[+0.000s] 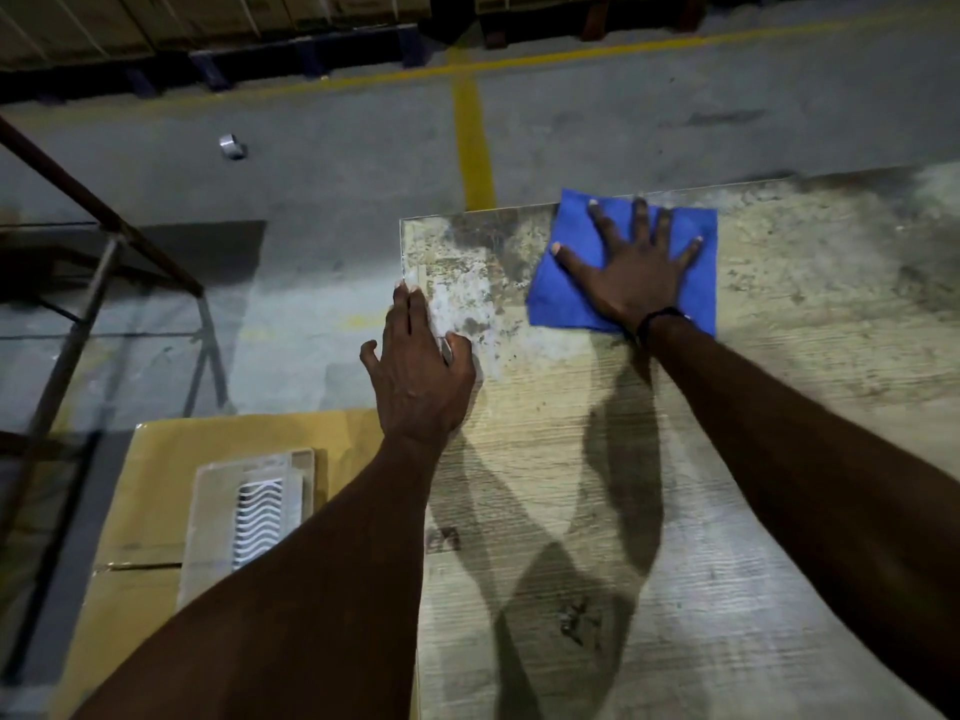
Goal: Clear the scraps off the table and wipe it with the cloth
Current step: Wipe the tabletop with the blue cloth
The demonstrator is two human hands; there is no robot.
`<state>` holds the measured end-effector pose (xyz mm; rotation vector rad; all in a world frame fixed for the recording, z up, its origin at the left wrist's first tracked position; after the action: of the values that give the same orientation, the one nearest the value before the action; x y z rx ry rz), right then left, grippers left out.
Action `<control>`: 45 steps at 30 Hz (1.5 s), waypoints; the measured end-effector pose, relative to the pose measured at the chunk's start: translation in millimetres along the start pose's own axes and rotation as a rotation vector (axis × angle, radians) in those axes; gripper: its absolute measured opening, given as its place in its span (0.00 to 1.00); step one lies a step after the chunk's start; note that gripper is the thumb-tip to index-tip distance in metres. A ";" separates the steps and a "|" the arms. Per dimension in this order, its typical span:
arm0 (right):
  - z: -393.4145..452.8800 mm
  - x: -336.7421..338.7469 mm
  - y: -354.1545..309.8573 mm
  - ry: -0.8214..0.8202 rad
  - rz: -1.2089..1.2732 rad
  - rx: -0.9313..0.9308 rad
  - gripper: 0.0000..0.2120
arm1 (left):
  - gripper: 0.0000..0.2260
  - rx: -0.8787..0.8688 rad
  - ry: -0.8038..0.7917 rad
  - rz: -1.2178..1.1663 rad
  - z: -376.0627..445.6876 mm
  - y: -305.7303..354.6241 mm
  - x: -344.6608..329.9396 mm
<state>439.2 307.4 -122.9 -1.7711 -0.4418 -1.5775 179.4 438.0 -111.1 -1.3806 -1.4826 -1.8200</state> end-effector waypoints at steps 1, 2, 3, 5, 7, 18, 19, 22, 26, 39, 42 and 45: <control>-13.7 -4.0 -14.8 0.011 -0.019 0.050 0.42 | 0.33 0.000 -0.002 0.005 0.3 0.1 0.2; -30.5 -8.9 -32.9 0.029 -0.043 0.119 0.42 | 0.33 -0.001 -0.005 0.010 0.4 0.7 0.5; -48.7 -16.0 -51.3 0.038 -0.061 0.197 0.42 | 0.33 -0.001 -0.007 0.016 0.7 1.0 0.4; -77.7 -29.2 -76.1 0.035 -0.079 0.326 0.41 | 0.33 0.000 -0.007 0.027 1.1 0.5 1.0; -79.8 -26.8 -71.3 0.022 -0.078 0.356 0.41 | 0.33 -0.005 0.002 0.034 0.7 0.1 1.3; -84.9 -11.8 -38.9 0.049 -0.081 0.185 0.41 | 0.31 -0.010 0.007 0.031 -0.2 -0.1 0.8; -107.4 -17.6 -55.6 0.065 -0.094 0.266 0.41 | 0.31 -0.011 0.007 0.036 -0.3 0.3 0.9; -151.2 -27.7 -72.9 0.084 -0.112 0.436 0.40 | 0.30 -0.003 0.004 0.037 -1.7 1.9 1.9; -97.9 -5.1 -21.3 0.106 -0.130 0.239 0.39 | 0.30 -0.012 0.015 0.035 -1.0 2.7 3.4; -194.6 -22.5 -67.9 0.124 -0.090 0.461 0.39 | 0.30 -0.017 0.015 0.035 -1.3 2.6 4.5; -152.4 -6.3 -32.8 0.134 -0.122 0.286 0.39 | 0.30 -0.032 0.025 0.038 -2.2 2.8 4.0; -106.6 4.3 -2.8 0.048 -0.049 0.115 0.41 | 0.30 -0.034 0.031 0.047 -0.9 1.8 3.6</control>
<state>361.8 234.0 -118.0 -1.6441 -0.5456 -1.5926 179.0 437.5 -107.0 -1.3858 -1.3982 -1.8373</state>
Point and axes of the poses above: each hand's wrist, its own z-axis towards the middle knuckle, its own x-axis out of the back of the hand, y = z × x, the point moved 6 cm from there along z, towards the middle knuckle, and after that the axes turned 14 degrees about x, right-handed, at the moved point
